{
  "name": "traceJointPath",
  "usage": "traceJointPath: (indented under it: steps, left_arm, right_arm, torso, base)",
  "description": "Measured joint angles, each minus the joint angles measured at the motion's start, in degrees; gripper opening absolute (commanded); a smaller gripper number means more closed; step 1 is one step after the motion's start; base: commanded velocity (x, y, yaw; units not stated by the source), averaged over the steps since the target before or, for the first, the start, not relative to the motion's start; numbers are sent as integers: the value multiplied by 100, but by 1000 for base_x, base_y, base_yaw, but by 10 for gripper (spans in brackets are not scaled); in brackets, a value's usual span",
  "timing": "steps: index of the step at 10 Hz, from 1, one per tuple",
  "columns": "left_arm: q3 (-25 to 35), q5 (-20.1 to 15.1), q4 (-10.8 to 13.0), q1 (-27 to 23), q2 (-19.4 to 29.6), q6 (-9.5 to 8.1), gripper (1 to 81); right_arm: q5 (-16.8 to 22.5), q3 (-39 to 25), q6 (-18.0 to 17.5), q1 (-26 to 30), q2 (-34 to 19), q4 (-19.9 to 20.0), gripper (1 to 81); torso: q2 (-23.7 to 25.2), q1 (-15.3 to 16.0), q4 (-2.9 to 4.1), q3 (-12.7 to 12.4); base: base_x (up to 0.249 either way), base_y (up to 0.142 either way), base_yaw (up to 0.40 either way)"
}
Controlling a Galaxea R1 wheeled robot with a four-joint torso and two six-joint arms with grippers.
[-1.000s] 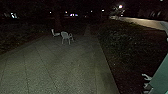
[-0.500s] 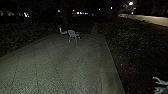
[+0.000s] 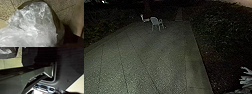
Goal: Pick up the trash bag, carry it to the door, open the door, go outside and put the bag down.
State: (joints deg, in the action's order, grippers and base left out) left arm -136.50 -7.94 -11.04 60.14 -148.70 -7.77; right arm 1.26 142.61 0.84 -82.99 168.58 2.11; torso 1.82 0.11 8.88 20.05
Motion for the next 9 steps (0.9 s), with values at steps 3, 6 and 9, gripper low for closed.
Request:
traceJointPath:
  steps: [3, 6, 9]
  left_arm:
    - [-105, -221, -100, -383, -2, 0, 10]
    - [-197, -363, -286, -667, 0, 0, 10]
    - [-228, -564, -435, -1078, 9, 0, 811]
  right_arm:
    - [-32, 0, -21, 63, -11, 15, 811]
    - [-40, 1, -16, 77, -11, 12, 811]
    - [-40, 4, -13, 72, -11, 15, 811]
  torso:
    - [-2, 0, 0, 424]
    - [-5, 5, 0, 472]
    - [-6, 7, 0, 474]
  base:
    - [0, 0, 0]
    - [0, 0, 0]
    - [0, 0, 0]
